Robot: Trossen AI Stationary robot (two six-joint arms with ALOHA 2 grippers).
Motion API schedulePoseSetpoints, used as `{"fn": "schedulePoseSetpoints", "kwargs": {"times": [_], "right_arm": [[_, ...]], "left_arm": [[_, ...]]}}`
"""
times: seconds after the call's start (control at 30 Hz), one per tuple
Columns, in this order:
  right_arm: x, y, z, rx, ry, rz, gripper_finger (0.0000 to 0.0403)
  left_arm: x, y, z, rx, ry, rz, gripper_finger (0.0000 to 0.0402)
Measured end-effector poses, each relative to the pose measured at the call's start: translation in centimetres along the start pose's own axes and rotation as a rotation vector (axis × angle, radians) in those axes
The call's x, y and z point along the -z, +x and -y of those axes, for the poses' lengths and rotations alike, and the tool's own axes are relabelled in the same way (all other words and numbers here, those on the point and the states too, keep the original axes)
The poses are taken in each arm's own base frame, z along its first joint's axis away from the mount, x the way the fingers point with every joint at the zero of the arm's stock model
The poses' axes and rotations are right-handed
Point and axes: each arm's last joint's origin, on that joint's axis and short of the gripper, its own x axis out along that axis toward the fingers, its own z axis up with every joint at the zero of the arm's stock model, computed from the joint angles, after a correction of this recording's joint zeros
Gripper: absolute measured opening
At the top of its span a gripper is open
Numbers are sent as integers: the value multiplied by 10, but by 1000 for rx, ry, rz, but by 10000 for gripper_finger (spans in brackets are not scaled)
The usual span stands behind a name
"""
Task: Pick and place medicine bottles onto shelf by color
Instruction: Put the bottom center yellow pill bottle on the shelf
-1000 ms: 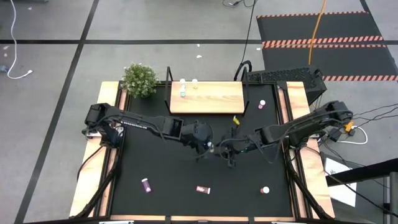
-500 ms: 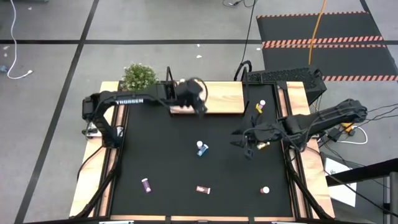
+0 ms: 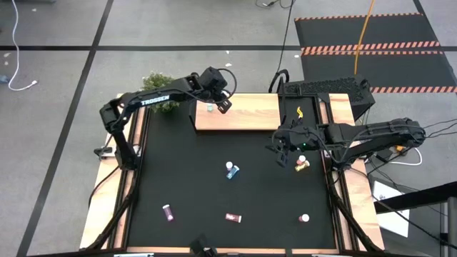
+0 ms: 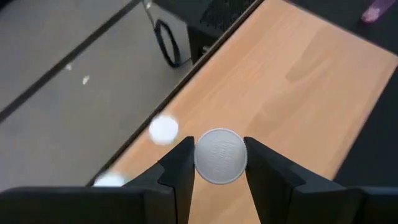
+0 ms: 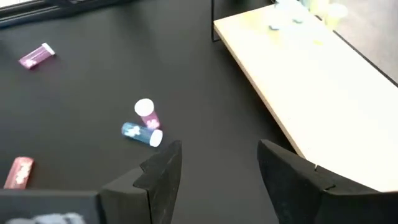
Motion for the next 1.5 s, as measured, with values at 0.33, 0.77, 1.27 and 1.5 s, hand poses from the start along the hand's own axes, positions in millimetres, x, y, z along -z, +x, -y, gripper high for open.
{"fn": "schedulePoseSetpoints", "kwargs": {"times": [0.33,0.77,1.27,1.5], "right_arm": [[-4,3,13,26,68,-2,203],[-5,4,19,28,89,-9,203],[-5,4,19,27,88,-10,203],[-6,1,19,23,92,4,203]], "left_arm": [[15,29,1,14,55,-107,129],[23,50,2,13,75,-141,129],[22,50,0,6,72,-136,129],[22,50,0,8,71,-136,129]]}}
